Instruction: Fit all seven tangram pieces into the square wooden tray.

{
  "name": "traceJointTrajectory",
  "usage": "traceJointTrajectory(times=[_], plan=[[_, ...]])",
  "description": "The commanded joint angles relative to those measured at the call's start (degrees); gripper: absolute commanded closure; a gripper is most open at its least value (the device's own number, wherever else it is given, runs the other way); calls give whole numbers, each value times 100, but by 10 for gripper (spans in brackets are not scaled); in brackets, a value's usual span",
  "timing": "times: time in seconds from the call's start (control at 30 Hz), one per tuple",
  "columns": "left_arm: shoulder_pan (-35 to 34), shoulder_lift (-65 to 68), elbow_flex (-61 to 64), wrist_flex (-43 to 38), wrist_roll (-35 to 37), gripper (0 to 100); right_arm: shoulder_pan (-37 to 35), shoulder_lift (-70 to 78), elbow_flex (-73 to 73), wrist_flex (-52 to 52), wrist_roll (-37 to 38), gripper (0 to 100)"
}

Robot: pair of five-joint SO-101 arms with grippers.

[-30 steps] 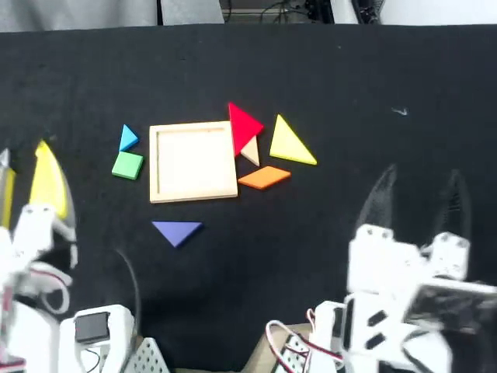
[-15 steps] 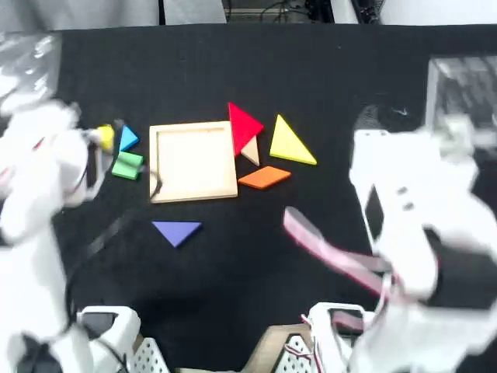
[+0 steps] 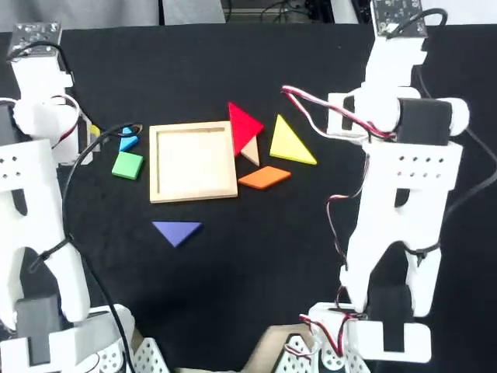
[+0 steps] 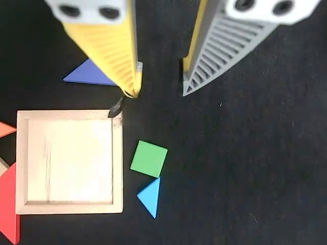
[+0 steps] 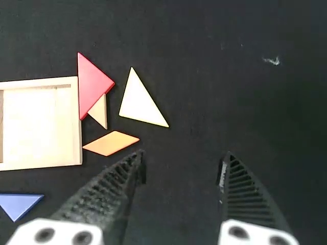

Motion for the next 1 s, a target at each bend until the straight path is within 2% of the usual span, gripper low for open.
traceJointTrajectory(times=[0.0,0.1,0.2,0.27,0.43,0.57,0.7,0.83,0.97], plan=[[31,-9,-48,-176,-26,852,18,180,-119,-79,-53,766],[84,-18,321,-484,-18,855,-18,497,400,-519,18,766],[233,-9,1033,-1125,-9,855,-237,945,945,-1029,809,765],[277,-18,1798,-1811,176,855,-352,1218,1147,-1266,1169,764],[259,-62,3618,-3877,1046,855,-651,1508,822,-1407,1231,762],[268,-62,4567,-4993,1160,852,-1108,1851,778,-1662,1424,761],[224,-70,5059,-5626,1609,851,-1327,2580,760,-1916,1530,761],[215,-26,5349,-6127,1767,850,-1363,3222,752,-2215,1565,753],[215,-79,5376,-6233,1916,850,-1442,3538,725,-2400,1635,620]])
